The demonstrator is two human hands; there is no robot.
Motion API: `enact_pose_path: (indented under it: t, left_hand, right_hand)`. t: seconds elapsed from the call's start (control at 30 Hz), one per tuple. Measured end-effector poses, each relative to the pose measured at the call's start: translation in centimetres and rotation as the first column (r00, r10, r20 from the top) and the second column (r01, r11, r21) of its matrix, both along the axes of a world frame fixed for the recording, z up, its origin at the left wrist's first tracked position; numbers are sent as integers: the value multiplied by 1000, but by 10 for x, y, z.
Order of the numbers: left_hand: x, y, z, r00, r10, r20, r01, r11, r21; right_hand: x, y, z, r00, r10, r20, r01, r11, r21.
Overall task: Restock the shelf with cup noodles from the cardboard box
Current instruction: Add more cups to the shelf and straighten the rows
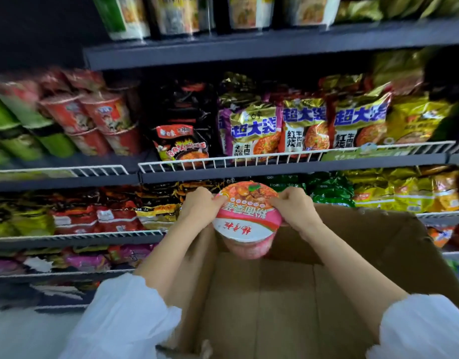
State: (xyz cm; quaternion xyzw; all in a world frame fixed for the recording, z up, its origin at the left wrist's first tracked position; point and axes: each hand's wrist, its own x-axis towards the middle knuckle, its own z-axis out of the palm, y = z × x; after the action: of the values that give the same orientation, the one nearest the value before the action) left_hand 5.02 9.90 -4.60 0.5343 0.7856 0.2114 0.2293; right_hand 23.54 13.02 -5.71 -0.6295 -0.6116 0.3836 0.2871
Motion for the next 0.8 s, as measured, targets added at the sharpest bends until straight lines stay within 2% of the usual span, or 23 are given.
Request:
enact_pose_path:
  t: [0.07,0.1,0.17,0.23,0.37,0.43,0.53,0.63,0.7,0.8]
  left_hand:
    - [-10,-13,32,988,61,140,-82,985,154]
    - [-15,-20,45,957,98,274,-160,964,213]
    - [-25,-31,70,823,139,551,-334,903,271]
    - [-39,-39,89,679,146,720,-483,827,287]
    - [-69,-51,115,431,68,900,-685,674,277]
    - [-88,-61,123,351,2,936,-737,617,276]
    - [-121,-84,130,333,-38,942,-792,531,301]
    - [-161,-111,130,325,-35,945,-849,429,308]
    - [-189,-128,129,333,-12,943,-866,392,310]
    - [-239,-154,127,351,3,936,-881,340,329]
  right_hand:
    - [-11,-5,29,995,-44,-93,57,987,149]
    - [-17,-8,44,986,-45,-163,79,976,203]
    - [-30,-12,71,955,-7,-295,93,956,277]
    - [-50,-12,90,912,69,-404,54,957,286]
    - [-99,-17,113,780,217,-586,-63,960,272]
    - [-126,-22,123,721,274,-636,-108,951,288]
    - [-172,-31,134,649,399,-648,-220,914,342]
    - [-234,-45,134,595,476,-647,-345,879,329]
    - [-277,-58,132,527,500,-687,-421,856,299]
    - [-340,-81,129,482,514,-710,-483,832,274]
